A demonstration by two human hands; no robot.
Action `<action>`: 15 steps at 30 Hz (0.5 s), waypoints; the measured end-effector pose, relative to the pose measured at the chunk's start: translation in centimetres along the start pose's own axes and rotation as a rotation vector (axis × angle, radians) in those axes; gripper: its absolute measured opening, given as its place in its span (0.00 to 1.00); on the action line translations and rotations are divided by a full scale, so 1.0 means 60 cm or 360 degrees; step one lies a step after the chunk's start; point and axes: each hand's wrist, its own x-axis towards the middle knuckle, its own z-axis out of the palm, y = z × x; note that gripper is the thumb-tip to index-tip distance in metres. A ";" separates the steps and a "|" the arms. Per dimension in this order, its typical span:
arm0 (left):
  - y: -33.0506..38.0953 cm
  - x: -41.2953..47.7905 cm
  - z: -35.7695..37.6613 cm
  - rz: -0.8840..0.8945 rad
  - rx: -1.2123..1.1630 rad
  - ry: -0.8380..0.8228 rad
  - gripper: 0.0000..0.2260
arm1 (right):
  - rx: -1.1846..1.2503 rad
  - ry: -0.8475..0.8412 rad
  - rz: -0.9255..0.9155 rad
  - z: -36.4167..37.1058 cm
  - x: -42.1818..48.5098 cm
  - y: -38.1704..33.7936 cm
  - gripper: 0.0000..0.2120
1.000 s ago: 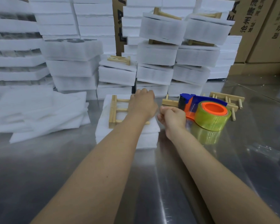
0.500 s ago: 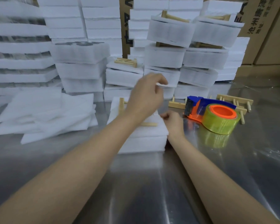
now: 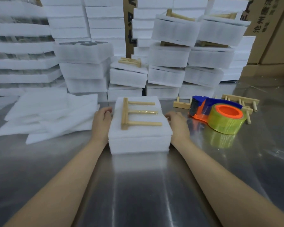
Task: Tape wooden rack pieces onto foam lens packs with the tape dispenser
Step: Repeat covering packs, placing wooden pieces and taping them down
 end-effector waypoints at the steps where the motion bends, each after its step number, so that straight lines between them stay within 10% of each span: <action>1: 0.003 -0.007 0.000 -0.0070 -0.0055 -0.0055 0.12 | 0.0245 0.0095 0.0067 -0.003 0.002 -0.001 0.13; 7: 0.037 -0.032 -0.005 -0.0431 -0.0512 -0.0298 0.22 | 0.0947 -0.0063 0.0145 -0.009 -0.007 -0.018 0.19; 12: 0.052 -0.043 0.014 -0.0506 -0.1375 -0.0479 0.08 | 0.1954 -0.0615 0.0408 -0.026 -0.005 -0.017 0.28; 15: 0.044 -0.047 0.015 -0.0503 -0.1427 -0.0529 0.27 | 0.2267 -0.0902 0.0361 -0.029 -0.005 -0.009 0.30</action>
